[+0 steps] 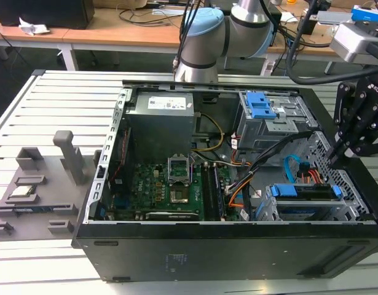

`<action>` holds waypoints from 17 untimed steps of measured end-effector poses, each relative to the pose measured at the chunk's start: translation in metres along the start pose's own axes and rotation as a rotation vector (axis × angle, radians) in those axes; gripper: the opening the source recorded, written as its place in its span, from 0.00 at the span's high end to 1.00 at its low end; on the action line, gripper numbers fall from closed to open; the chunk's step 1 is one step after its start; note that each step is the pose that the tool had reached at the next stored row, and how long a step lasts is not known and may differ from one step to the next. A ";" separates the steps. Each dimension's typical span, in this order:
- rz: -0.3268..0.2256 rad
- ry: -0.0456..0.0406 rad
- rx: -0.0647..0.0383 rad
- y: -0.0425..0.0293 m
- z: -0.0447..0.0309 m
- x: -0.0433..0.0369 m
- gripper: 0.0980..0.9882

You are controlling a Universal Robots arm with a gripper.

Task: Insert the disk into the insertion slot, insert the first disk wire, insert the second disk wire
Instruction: 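Insert the second disk wire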

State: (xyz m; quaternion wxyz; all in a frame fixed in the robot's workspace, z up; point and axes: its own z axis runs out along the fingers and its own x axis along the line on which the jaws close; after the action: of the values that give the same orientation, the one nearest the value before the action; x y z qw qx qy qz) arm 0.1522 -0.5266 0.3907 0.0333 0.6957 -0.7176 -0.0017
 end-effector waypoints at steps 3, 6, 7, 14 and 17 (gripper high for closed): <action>0.000 0.0000 0.000 0.0000 -0.0001 0.0000 0.77; 0.000 0.0002 0.000 0.0004 0.0008 -0.0018 0.77; 0.000 0.0001 0.000 0.0014 0.0016 -0.0024 0.77; 0.000 0.0000 0.000 0.0255 0.0112 -0.0066 0.77; 0.000 0.0014 0.000 0.0357 0.0176 -0.0068 0.77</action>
State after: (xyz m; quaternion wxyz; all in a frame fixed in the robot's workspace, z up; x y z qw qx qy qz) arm 0.1159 -0.5195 0.3745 0.0338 0.6957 -0.7176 -0.0012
